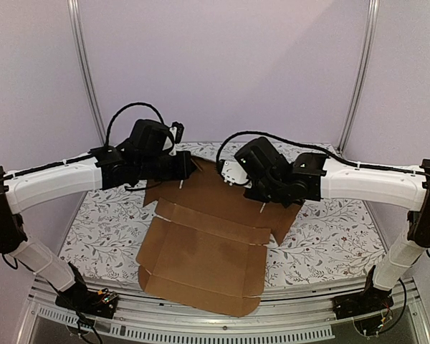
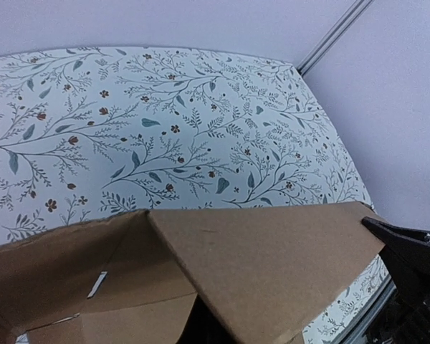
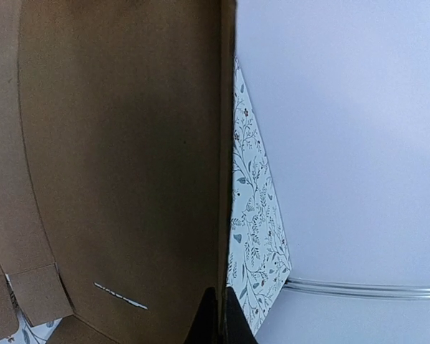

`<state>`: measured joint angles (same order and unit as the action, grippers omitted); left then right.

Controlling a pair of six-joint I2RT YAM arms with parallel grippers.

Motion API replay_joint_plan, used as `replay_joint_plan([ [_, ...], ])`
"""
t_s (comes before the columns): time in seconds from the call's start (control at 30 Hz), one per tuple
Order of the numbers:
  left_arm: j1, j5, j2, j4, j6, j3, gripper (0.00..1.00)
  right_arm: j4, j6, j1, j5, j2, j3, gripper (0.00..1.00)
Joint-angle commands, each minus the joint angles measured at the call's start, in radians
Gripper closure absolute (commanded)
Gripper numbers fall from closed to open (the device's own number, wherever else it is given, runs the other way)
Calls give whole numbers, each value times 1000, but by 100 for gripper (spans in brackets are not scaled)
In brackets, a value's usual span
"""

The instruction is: Fold the paper box

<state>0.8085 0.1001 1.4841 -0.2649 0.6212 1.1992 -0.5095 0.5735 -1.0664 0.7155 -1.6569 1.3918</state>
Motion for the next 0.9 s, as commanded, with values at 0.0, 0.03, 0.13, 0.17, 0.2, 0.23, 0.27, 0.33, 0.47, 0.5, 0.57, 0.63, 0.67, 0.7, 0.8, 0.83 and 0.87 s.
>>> replay_joint_plan([
  [0.0,-3,12,-38,-11,-8,-21,100,-14,-30,-17,28,10,9,100],
  [0.03,-3,15,-45,-19,-9,-27,100,-19,-35,-18,27,8,14,100],
  [0.13,-3,37,-75,-42,-15,-55,100,-42,-47,-13,8,10,29,100],
  [0.17,-5,50,-83,-53,-19,-65,100,-52,-56,-10,-2,12,33,100],
  [0.2,-5,60,-93,-64,-22,-75,100,-63,-63,-5,-16,14,38,100],
  [0.23,-6,70,-99,-75,-25,-84,100,-76,-68,0,-32,15,42,100],
  [0.27,-6,76,-105,-86,-28,-92,100,-94,-79,7,-48,17,48,100],
  [0.33,-7,92,-113,-108,-32,-112,100,-130,-102,24,-89,17,67,100],
  [0.47,-9,144,-128,-117,-36,-157,100,-206,-154,58,-195,18,98,100],
  [0.5,-9,161,-128,-118,-41,-167,100,-219,-164,69,-221,19,102,100],
  [0.57,-9,188,-127,-122,-51,-179,100,-244,-176,89,-267,20,107,100],
  [0.63,-10,206,-124,-121,-61,-188,100,-268,-183,108,-317,18,112,100],
  [0.67,-12,211,-124,-122,-64,-192,100,-279,-185,117,-333,15,115,100],
  [0.7,-12,215,-122,-122,-68,-196,100,-290,-185,124,-343,9,121,100],
  [0.8,-15,228,-118,-113,-76,-211,100,-307,-188,133,-365,-22,142,100],
  [0.83,-17,226,-113,-108,-77,-216,100,-308,-191,137,-376,-39,154,100],
  [0.87,-18,222,-107,-104,-78,-218,100,-308,-192,140,-387,-50,161,100],
])
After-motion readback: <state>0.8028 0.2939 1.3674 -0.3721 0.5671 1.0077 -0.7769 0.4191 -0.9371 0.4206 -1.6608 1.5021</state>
